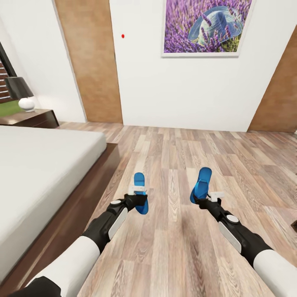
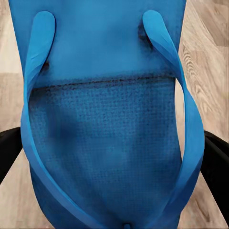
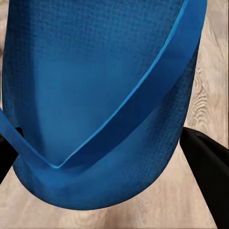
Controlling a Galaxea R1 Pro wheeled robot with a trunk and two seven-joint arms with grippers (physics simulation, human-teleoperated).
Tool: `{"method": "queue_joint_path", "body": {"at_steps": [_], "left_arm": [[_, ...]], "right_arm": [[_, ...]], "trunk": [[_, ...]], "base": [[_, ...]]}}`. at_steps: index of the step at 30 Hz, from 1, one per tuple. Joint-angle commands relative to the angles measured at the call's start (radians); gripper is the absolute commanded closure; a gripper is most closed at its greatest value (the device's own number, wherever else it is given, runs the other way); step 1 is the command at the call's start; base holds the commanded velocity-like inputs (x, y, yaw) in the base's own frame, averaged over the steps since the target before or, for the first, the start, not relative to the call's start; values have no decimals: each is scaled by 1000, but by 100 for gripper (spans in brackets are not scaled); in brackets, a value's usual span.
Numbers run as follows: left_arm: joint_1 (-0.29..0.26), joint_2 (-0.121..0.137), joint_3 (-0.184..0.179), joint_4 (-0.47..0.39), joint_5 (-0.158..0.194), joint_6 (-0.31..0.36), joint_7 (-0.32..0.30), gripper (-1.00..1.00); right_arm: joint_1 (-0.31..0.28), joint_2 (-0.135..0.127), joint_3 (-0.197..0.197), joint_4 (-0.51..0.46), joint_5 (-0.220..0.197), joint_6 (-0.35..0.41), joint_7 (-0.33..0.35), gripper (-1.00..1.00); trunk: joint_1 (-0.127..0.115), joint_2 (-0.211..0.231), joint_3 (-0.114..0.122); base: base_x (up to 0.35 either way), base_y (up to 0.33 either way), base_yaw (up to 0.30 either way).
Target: In the bedroom, move the book from the bed onto either nightstand, and place the two sandals side by side next to the bed.
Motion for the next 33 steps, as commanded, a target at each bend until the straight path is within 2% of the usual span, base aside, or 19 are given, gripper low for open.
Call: {"method": "queue_joint_path", "body": {"at_steps": [1,2,5,33], "left_arm": [[0,0,0,0,5,5,0,100],[0,0,0,2,-9,4,0,100],[0,0,0,3,-20,4,1,100],[0,2,0,5,-23,4,-2,100]], "right_arm": [[-1,-1,6,1,-10,-6,1,100],[-1,-1,6,1,-10,-6,1,100],[-1,-1,6,1,-10,-6,1,100],[-1,-1,6,1,-12,-6,2,100]], "trunk": [[0,0,-1],[0,0,-1],[0,0,-1],[0,0,-1]], "base": [[266,-207,-140],[310,-72,-25],[323,-35,-8],[328,-141,0]]}}
